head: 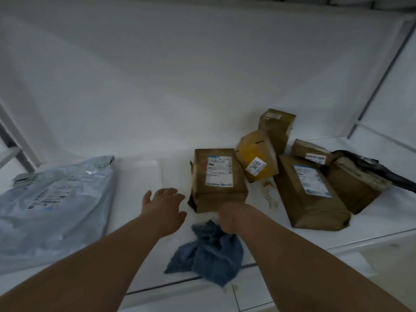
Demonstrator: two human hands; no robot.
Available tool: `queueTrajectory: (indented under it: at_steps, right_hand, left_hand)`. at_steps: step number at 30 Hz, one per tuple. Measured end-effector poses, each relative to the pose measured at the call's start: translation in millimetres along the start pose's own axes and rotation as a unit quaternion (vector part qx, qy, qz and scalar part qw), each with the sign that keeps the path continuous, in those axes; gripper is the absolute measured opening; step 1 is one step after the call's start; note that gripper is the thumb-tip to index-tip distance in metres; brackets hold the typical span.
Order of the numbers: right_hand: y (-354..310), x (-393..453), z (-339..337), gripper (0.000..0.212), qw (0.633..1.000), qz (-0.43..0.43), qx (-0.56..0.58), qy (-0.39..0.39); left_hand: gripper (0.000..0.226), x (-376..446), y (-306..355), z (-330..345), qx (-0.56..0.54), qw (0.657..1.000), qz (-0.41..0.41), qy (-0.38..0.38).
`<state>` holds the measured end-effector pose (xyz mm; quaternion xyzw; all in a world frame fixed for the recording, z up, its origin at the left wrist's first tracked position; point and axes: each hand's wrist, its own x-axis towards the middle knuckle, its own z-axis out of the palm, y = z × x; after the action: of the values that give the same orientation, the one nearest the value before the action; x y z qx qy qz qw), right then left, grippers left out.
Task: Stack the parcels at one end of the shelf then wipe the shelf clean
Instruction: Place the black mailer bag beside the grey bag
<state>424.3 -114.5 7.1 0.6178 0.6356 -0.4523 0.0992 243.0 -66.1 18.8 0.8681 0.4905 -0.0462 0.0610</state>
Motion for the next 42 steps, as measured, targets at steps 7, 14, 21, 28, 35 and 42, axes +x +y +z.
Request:
queueTrajectory:
  at_steps: [7,14,21,28,35,42]
  right_hand:
    - [61.8,-55.3,-31.4,0.025,0.97,0.147,-0.048,0.185]
    - [110.2,-102.2,-54.4,0.026,0.955,0.11,0.077,0.266]
    - [158.1,-150.6,-76.1,0.037,0.91,0.089,0.095,0.393]
    - [244.8,-192.6,-90.9,0.028,0.816,0.189,0.071,0.541]
    - [340.1,-231.2,-113.6,0.049,0.825,0.313,0.049,0.469]
    - [408.7,-220.2,-127.2,0.047,0.877,0.325,0.026,0.353]
  left_hand:
    - [0.035,20.1,95.0,-29.9,-0.055,0.978,-0.002,0.202]
    - [0.013,51.0,174.4,-46.8,0.007,0.984,0.054,0.167]
    - [0.035,99.1,243.7,-51.1,-0.063,0.981,0.1,0.156]
    - [0.056,126.5,308.1,-54.6,-0.095,0.969,0.188,0.129]
    - [0.042,159.8,376.0,-49.2,-0.127,0.968,0.165,0.139]
    - [0.012,170.5,416.8,-38.9,-0.149,0.973,0.108,0.141]
